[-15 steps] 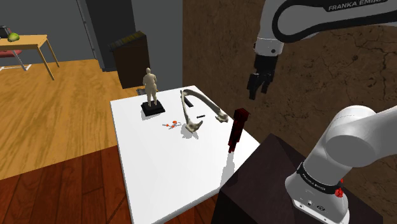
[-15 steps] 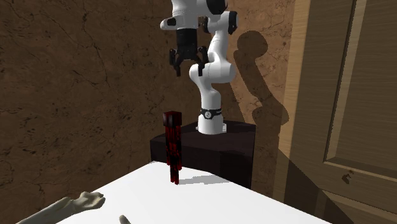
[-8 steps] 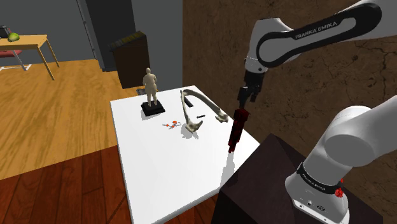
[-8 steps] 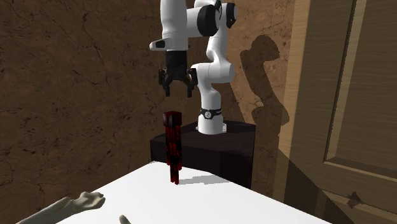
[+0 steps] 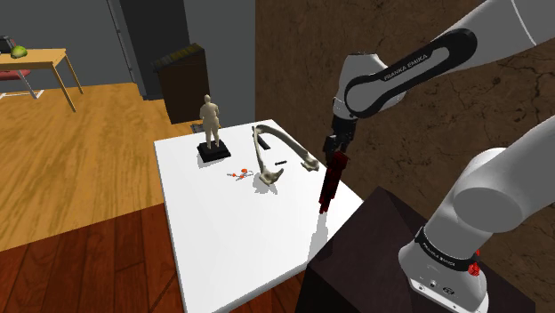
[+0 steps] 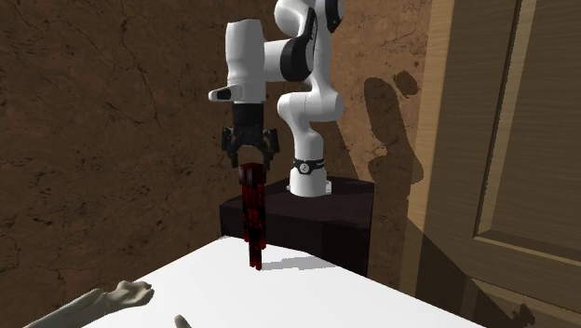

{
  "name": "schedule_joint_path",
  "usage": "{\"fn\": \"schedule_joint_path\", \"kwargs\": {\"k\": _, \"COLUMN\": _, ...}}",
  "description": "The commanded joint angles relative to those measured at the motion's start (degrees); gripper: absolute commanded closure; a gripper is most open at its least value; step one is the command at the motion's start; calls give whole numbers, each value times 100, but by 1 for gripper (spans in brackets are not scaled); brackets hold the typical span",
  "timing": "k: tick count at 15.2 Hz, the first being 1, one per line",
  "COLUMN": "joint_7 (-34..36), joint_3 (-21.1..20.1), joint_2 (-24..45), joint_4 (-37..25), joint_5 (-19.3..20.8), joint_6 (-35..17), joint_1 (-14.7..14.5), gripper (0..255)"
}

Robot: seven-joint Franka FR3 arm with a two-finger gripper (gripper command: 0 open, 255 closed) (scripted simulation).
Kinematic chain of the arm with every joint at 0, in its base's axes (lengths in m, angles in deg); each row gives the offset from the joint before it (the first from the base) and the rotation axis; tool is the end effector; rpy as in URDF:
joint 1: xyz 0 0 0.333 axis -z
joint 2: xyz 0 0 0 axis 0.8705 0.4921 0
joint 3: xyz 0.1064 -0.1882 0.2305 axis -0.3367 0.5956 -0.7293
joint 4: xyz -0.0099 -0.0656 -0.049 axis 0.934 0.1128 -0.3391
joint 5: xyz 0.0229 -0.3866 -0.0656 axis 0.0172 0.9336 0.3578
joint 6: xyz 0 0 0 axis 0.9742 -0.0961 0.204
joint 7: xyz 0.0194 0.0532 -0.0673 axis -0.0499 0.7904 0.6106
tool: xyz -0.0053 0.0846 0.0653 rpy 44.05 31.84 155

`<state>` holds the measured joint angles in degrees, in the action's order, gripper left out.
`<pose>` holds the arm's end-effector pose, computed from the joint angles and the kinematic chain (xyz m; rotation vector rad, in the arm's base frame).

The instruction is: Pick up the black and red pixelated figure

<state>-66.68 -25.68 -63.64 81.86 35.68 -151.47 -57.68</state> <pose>0.3831 -0.0449 0.3395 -3.1382 0.0506 0.0075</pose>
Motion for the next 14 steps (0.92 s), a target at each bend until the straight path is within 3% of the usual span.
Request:
{"fn": "schedule_joint_path", "kwargs": {"k": 1, "joint_7": -15, "joint_3": 14, "joint_2": 114, "joint_4": 83, "joint_5": 3, "joint_6": -204, "joint_1": 5, "gripper": 0}}
{"fn": "schedule_joint_path", "kwargs": {"k": 5, "joint_7": -22, "joint_3": 22, "joint_2": 294, "joint_4": 159, "joint_5": -3, "joint_6": -461, "joint_1": 1, "gripper": 0}}
{"fn": "schedule_joint_path", "kwargs": {"k": 6, "joint_7": -26, "joint_3": 25, "joint_2": 296, "joint_4": 157, "joint_5": -2, "joint_6": -460, "joint_1": 4, "gripper": 255}}
{"fn": "schedule_joint_path", "kwargs": {"k": 14, "joint_7": -23, "joint_3": 23, "joint_2": 304, "joint_4": 145, "joint_5": -4, "joint_6": -457, "joint_1": 1, "gripper": 255}}
